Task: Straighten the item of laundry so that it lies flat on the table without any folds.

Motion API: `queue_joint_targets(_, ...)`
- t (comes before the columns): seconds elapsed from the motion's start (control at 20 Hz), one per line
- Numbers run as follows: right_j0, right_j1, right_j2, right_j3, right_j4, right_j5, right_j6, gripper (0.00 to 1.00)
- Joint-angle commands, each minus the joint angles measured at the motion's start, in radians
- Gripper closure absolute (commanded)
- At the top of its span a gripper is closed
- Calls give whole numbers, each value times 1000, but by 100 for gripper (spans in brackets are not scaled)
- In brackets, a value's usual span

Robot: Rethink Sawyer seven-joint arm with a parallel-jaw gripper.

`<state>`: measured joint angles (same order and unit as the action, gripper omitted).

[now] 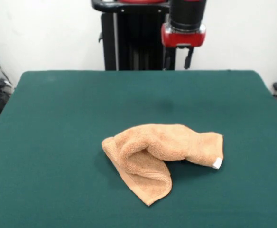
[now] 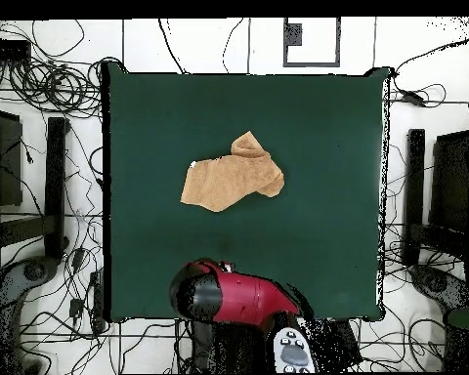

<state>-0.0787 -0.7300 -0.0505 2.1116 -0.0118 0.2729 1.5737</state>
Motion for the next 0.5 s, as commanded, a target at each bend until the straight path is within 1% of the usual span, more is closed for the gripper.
queue_joint_targets(0.05,-17,80,128,-144,22,83,91,0)
queue_joint_targets(0.5,-7,85,122,-226,17,194,79,0)
